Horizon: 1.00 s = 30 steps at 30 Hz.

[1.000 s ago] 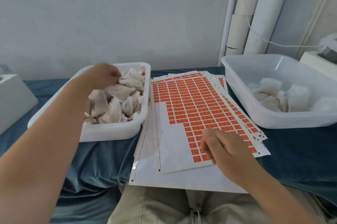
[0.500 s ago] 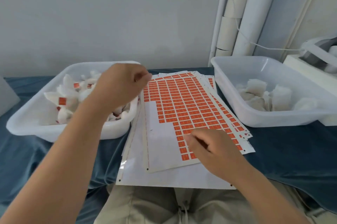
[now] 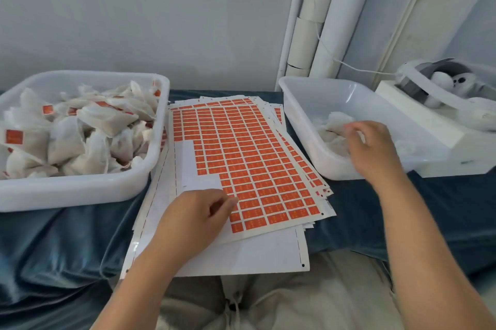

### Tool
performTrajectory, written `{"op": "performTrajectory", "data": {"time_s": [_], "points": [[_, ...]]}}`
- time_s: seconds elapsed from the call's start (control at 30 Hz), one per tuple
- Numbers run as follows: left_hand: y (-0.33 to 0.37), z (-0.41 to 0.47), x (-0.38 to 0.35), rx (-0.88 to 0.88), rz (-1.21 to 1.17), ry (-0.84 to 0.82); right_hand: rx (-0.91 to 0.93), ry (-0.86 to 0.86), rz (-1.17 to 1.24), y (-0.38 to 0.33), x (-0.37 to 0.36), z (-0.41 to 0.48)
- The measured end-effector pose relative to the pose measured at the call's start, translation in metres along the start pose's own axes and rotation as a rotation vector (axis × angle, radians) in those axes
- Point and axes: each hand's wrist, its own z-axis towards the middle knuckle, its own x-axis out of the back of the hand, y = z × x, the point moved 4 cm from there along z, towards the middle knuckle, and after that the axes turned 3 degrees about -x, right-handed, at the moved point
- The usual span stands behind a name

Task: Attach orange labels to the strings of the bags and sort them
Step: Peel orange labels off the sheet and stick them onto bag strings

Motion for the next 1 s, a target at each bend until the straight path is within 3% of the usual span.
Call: {"op": "performTrajectory", "data": {"time_s": [0.1,0.37,0.5,0.6,0.73,0.9,1.0], "points": [[0.001,-0.002,0.001,-0.013,-0.013,0.019,-0.142,-0.200,-0.239,0.029,-0.003,0.053],[0.007,-0.007,0.005,-0.026,-0.109,0.034,-0.434,-0.405,-0.901,0.063,-0.017,0.112],[0.006,-0.007,0.006,-0.028,-0.128,0.050,-0.317,-0.229,-0.754,0.071,0.002,0.116],[0.007,-0.007,0.005,-0.044,-0.162,0.063,-0.211,-0.208,-0.572,0.075,0.014,0.102],[0.008,-0.007,0.002,-0.037,-0.149,0.047,-0.213,-0.154,-0.412,0.073,0.027,0.090],[0.008,-0.008,0.003,-0.037,-0.168,0.046,-0.308,-0.256,-0.240,0.076,0.030,0.087],[0.007,-0.007,0.004,-0.045,-0.164,0.057,-0.208,-0.274,-0.219,0.066,0.034,0.084]]}}
